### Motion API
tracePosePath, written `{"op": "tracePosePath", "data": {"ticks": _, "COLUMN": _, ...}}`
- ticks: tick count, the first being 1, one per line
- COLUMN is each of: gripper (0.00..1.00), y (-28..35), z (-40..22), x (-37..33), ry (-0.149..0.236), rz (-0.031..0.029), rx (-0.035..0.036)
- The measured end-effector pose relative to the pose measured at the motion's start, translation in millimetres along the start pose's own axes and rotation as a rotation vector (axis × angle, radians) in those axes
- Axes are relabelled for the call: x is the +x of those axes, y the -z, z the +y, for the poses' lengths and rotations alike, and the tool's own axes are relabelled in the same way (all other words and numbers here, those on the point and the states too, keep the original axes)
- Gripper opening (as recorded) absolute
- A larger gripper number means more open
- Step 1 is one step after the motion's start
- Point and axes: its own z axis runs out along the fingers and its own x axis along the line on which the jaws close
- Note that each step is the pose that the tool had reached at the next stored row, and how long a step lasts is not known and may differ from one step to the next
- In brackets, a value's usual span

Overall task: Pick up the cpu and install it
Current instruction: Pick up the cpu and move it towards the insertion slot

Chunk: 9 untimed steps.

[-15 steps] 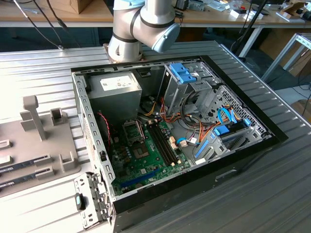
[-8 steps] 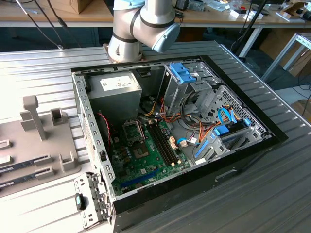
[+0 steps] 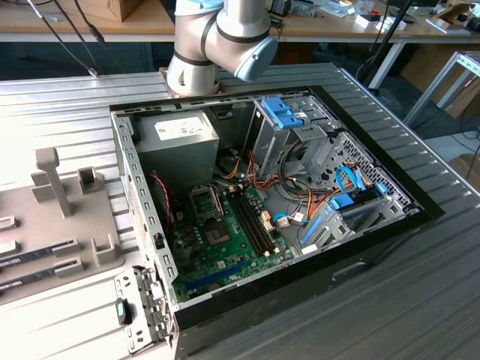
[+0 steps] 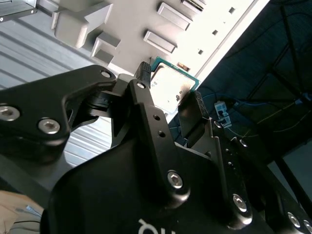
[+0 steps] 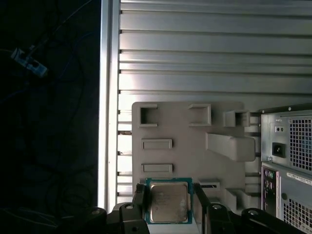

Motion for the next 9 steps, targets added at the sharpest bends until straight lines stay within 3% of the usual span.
{"op": "tracePosePath", "data": {"ticks": 9, "gripper": 0.47, "y": 8.5, "z": 0.1, "x": -0.3, "ry": 0.0, "rz": 0.0, "rx": 0.0}}
